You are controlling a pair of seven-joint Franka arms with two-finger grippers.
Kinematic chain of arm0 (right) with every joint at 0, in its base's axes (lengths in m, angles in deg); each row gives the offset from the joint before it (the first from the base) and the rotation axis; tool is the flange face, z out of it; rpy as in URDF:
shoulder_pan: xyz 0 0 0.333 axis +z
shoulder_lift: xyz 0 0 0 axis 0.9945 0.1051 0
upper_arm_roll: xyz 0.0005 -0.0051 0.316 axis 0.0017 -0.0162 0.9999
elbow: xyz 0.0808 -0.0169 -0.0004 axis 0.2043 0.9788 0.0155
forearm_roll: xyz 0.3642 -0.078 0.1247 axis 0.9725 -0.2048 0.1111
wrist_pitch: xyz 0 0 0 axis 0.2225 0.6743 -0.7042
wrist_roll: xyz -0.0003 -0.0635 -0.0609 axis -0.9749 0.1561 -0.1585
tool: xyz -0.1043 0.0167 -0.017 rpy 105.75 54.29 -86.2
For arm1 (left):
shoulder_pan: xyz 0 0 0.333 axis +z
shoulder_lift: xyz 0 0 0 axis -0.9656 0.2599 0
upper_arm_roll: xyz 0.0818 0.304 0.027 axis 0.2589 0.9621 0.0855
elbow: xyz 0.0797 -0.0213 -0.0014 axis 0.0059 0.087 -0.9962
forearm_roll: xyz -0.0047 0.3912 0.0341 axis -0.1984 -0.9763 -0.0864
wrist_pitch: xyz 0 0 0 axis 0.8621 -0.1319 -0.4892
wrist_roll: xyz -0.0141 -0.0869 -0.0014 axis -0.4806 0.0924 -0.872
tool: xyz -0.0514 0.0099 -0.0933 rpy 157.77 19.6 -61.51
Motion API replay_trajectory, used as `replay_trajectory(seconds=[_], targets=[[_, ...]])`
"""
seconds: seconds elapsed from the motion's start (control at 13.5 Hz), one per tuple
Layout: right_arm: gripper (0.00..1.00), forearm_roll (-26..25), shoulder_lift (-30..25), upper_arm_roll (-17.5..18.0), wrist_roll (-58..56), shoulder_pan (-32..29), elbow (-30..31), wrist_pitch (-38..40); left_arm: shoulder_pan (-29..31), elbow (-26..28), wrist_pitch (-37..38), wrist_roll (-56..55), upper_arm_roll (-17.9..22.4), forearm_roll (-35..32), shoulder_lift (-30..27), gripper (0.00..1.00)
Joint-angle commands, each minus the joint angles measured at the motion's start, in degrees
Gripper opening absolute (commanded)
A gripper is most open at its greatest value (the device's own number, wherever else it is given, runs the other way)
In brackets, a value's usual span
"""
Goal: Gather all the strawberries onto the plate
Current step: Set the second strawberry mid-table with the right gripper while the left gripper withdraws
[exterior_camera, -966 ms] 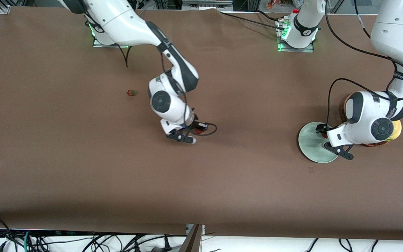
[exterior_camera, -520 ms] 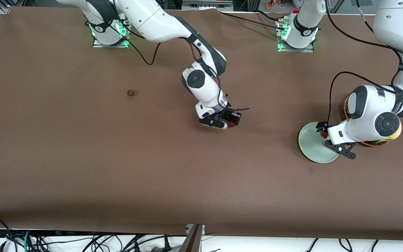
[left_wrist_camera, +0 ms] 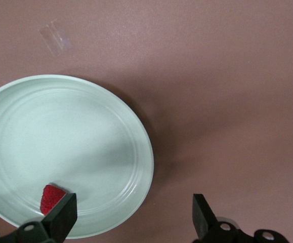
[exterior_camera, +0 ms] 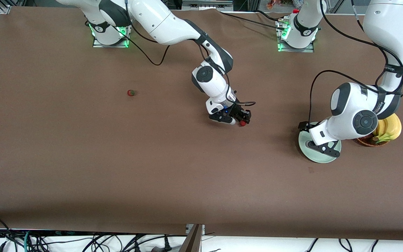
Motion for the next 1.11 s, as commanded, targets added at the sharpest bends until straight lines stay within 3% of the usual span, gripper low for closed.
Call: replay_trajectory(seconds=[0.0,0.15,0.37,0.52,0.82,1.04], targets=[[1.00,0.33,-2.54,-1.94,-0.83,-0.98,-1.76,7.70,0.21,0.19,1.02,-4.99,-1.62,0.62,-0.95,1.00],[1.00,0.33,-7.19,-3.18,-2.93,-4.05,-1.76,18.07,0.21,0.19,0.67,-7.19,-2.50,1.59,-0.69,1.00],[1.00,0.25,-12.73,-3.18,-12.49,-10.38,-1.50,32.84,-0.49,0.28,-0.73,-12.20,-2.86,8.61,-0.16,1.00],[1.00,0.16,-15.73,-4.58,-18.12,-13.28,-1.32,42.07,-3.90,0.98,-3.45,-18.93,-2.86,10.12,0.10,1.00],[1.00,0.25,-18.46,-14.40,-29.46,-14.70,-1.32,59.04,-13.56,1.34,-10.82,-47.65,-2.42,8.99,2.64,1.00],[1.00,0.25,-18.90,-21.96,-41.74,-14.79,-0.89,70.64,-16.83,1.77,-15.31,-63.67,-2.42,2.50,5.19,1.00]])
